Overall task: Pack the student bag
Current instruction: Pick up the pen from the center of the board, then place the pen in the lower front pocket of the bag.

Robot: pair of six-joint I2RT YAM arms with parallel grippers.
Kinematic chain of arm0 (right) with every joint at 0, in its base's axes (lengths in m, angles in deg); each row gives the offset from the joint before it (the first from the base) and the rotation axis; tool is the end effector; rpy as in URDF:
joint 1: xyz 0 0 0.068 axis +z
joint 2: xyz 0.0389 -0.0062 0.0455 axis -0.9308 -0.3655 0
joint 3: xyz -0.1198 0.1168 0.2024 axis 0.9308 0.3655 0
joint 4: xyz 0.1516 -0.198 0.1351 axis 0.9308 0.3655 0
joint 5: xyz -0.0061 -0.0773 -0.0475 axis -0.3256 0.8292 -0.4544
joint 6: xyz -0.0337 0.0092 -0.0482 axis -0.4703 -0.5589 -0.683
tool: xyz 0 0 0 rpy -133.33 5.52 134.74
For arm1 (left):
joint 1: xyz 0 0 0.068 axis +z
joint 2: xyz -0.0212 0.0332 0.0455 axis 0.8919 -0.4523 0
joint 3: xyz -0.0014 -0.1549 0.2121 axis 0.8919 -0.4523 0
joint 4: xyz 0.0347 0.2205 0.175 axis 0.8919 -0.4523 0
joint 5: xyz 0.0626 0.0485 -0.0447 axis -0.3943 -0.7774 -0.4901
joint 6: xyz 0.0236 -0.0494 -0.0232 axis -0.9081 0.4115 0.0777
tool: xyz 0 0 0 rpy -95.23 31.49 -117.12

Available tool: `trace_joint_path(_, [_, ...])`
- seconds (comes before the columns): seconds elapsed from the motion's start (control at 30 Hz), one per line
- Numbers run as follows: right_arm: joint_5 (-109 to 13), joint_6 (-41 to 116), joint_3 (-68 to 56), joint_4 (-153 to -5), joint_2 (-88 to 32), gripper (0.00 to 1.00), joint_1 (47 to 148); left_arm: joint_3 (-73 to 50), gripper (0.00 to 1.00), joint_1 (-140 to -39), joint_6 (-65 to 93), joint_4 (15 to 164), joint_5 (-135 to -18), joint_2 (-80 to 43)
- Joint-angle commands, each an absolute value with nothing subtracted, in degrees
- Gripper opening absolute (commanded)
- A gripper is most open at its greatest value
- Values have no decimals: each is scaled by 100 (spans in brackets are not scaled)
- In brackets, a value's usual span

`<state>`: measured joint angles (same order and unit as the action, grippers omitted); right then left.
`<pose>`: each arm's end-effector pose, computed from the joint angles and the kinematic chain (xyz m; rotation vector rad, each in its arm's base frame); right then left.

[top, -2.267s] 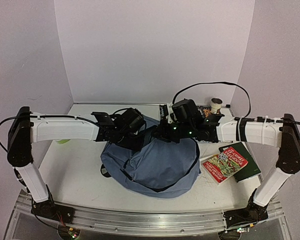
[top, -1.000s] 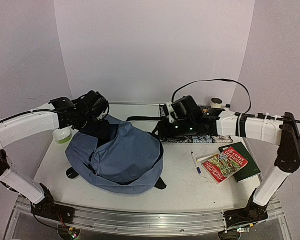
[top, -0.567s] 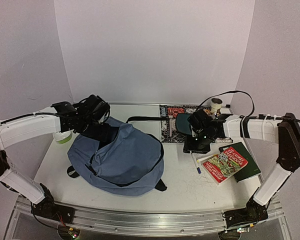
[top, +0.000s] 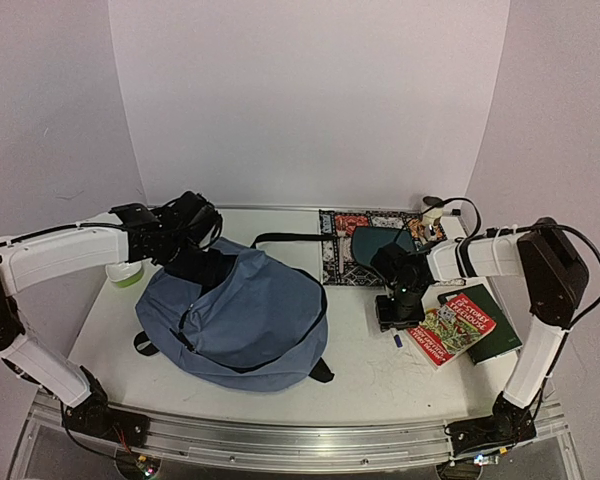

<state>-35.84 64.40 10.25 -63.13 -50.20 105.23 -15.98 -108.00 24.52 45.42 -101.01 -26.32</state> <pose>0.3002 0.2195 0.1163 -0.0483 2.6579 0.3273 0.2400 -0.2220 0.2539 0.3898 2.4889 -0.1091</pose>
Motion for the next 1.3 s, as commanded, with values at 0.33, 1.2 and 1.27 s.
trace_joint_path(0.33, [-3680, 6180, 766, -5907, -5448, 10, 10507, -341, 0, -10727, 2161, 3791, -9684, -2854])
trace_joint_path(1.2, [-4985, 8236, -925, -7202, -3860, 0, 11883, 336, 0, -10670, 2877, 3388, -8547, -3593])
trace_joint_path(1.27, [-5212, 8534, -937, -7675, -3970, 0, 12022, 361, 0, -10670, 2899, 3387, -8510, -3625])
